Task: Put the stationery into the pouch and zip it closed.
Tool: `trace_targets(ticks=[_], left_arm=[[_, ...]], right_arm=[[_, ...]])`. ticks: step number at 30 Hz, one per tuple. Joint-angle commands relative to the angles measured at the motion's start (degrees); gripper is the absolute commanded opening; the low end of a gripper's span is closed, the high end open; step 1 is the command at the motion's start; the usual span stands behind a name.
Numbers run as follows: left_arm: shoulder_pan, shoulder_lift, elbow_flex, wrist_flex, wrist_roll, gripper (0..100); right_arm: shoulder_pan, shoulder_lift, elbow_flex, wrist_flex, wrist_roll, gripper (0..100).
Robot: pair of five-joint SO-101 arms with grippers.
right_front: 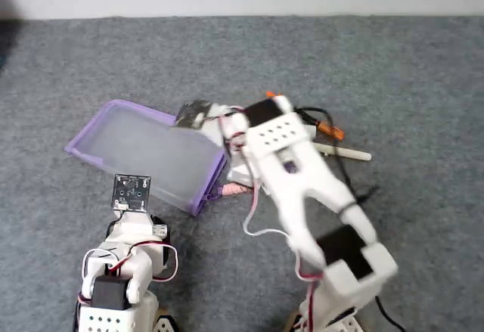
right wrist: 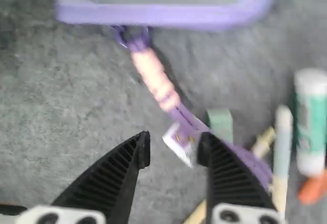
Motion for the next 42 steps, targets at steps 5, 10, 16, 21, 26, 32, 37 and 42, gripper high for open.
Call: trace_targets(ticks=[5, 10, 16, 21, 26, 32, 37, 42], left_arm=[[-0.18, -0.62, -0.75, 0.26, -0.26, 1], [-0.18, -0.62, -0.75, 0.26, -0.26, 1], [-0.18, -0.62, -0.75, 0.26, -0.26, 1], [-0.18, -0.62, -0.75, 0.26, -0.26, 1], [-0.18, -0.62, -0.75, 0.26, -0.26, 1], [-0.18, -0.62, -0.75, 0.26, -0.26, 1], [-0.18, -0.62, -0.75, 0.26, -0.26, 1], [-0.18, -0.62, -0.75, 0.26, -0.26, 1]], right_arm=[[-2.33, 12.88, -11.34, 1.27, 7.38, 21.0], [-2.33, 19.56, -16.70, 1.27, 7.74, 21.0], [-3.03, 25.45, -19.69, 1.19, 7.65, 20.9], [-2.95, 28.26, -19.78, 1.27, 7.65, 19.8], [-3.21, 28.35, -20.92, 1.36, 7.56, 0.5], [-2.77, 28.09, -28.48, 10.68, 7.38, 0.9], [-2.77, 24.84, -34.99, 18.24, 3.34, 0.9], [-3.12, 17.80, -34.99, 18.24, -2.02, 0.9]])
